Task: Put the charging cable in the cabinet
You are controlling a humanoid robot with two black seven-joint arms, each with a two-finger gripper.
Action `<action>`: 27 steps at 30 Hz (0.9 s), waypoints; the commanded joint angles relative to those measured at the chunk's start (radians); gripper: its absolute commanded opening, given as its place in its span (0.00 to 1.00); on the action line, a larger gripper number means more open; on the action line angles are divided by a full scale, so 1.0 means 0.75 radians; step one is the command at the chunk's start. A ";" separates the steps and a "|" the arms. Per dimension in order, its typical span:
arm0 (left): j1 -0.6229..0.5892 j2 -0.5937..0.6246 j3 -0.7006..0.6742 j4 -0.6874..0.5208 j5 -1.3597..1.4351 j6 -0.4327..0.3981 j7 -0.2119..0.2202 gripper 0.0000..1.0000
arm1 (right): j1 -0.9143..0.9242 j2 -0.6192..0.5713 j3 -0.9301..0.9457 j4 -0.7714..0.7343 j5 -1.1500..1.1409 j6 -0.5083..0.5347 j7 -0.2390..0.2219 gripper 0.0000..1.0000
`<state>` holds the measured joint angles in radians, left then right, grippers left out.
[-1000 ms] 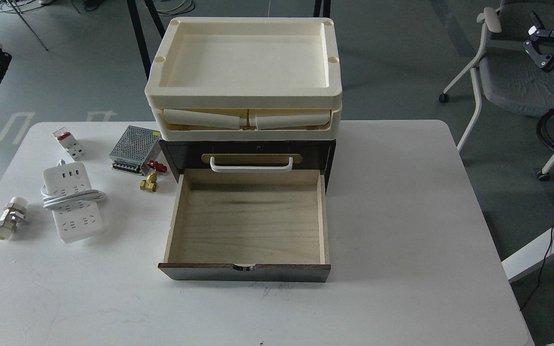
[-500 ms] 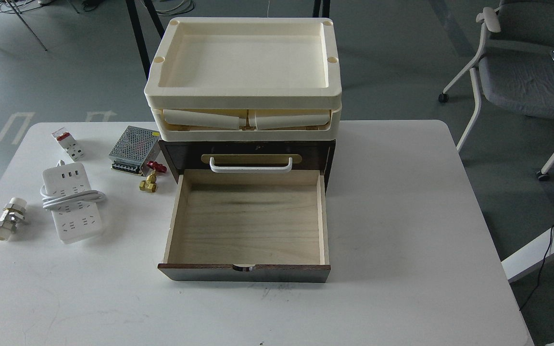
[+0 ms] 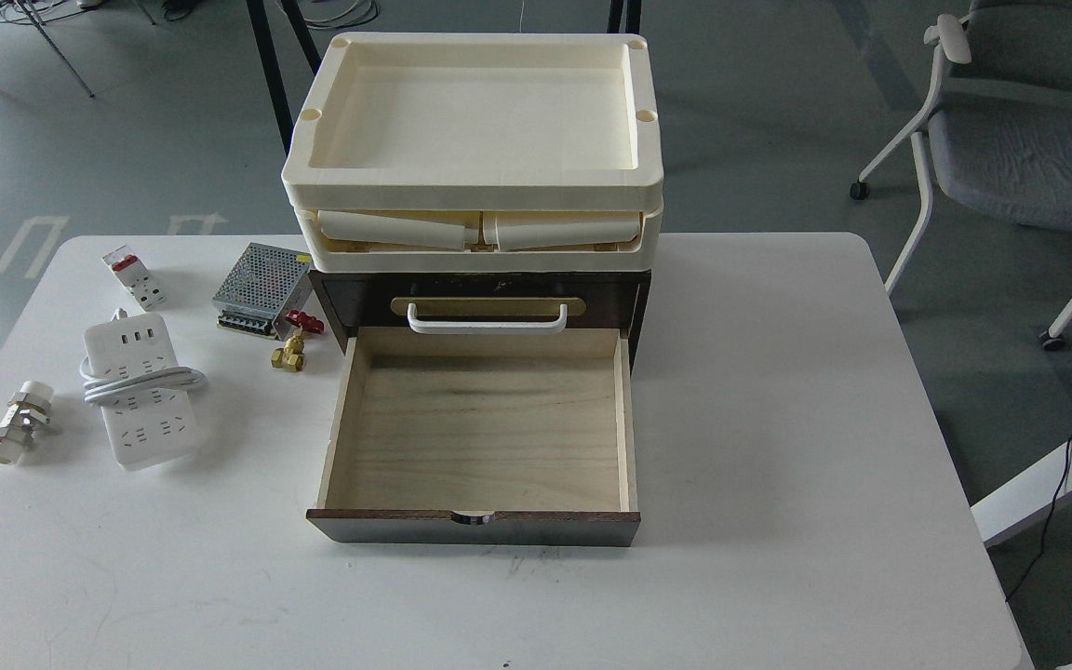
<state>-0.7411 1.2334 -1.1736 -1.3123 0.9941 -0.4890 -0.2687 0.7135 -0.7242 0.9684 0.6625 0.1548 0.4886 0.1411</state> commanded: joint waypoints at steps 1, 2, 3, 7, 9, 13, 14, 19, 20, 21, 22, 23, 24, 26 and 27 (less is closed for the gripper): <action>0.000 0.002 -0.014 -0.080 0.279 0.000 -0.002 0.99 | -0.021 -0.034 0.003 0.000 0.041 0.000 0.000 1.00; 0.000 -0.002 -0.012 -0.101 0.337 0.000 -0.002 0.99 | -0.027 -0.041 0.003 0.000 0.049 0.000 0.000 1.00; 0.002 -0.006 -0.008 -0.113 0.398 0.000 -0.002 0.99 | -0.033 -0.047 0.003 -0.002 0.057 0.000 0.000 1.00; 0.010 -0.039 -0.002 -0.103 0.611 0.000 -0.006 0.99 | -0.035 -0.053 0.003 -0.026 0.064 0.000 -0.002 1.00; 0.013 -0.059 -0.002 -0.046 0.734 0.000 -0.046 0.99 | -0.037 -0.053 0.003 -0.032 0.066 0.000 -0.002 1.00; 0.013 -0.094 0.151 0.052 0.798 0.000 -0.292 0.99 | -0.041 -0.051 0.003 -0.051 0.066 0.000 0.000 1.00; 0.010 -0.088 0.222 0.046 0.798 0.000 -0.293 0.99 | -0.041 -0.051 0.003 -0.053 0.066 0.000 0.000 1.00; 0.017 -0.080 0.338 -0.011 0.590 0.000 -0.293 0.99 | -0.041 -0.041 0.003 -0.075 0.066 0.000 0.000 1.00; 0.023 -0.084 0.344 0.011 0.467 0.000 -0.293 0.99 | -0.043 -0.039 0.003 -0.082 0.066 0.000 0.000 1.00; 0.039 -0.078 0.356 0.044 0.331 0.000 -0.293 0.99 | -0.043 -0.039 0.003 -0.082 0.066 0.000 0.000 1.00; 0.057 -0.080 0.368 0.064 0.234 0.000 -0.293 0.99 | -0.043 -0.039 0.001 -0.084 0.066 0.000 0.000 1.00; 0.074 -0.082 0.387 0.075 0.154 0.000 -0.293 0.99 | -0.043 -0.039 0.001 -0.086 0.066 0.000 0.000 1.00; 0.084 -0.076 0.409 0.073 0.137 0.000 -0.293 1.00 | -0.043 -0.039 0.003 -0.088 0.066 0.000 0.000 1.00; 0.090 -0.057 0.487 0.056 0.208 0.000 -0.293 1.00 | -0.043 -0.039 0.003 -0.090 0.066 0.000 0.000 1.00; 0.090 -0.051 0.521 0.048 0.281 0.000 -0.293 1.00 | -0.043 -0.039 0.003 -0.090 0.066 0.000 0.000 1.00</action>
<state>-0.6808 1.1820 -0.8501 -1.2647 1.1378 -0.4885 -0.4888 0.6810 -0.7533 0.9707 0.5976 0.2041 0.4887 0.1411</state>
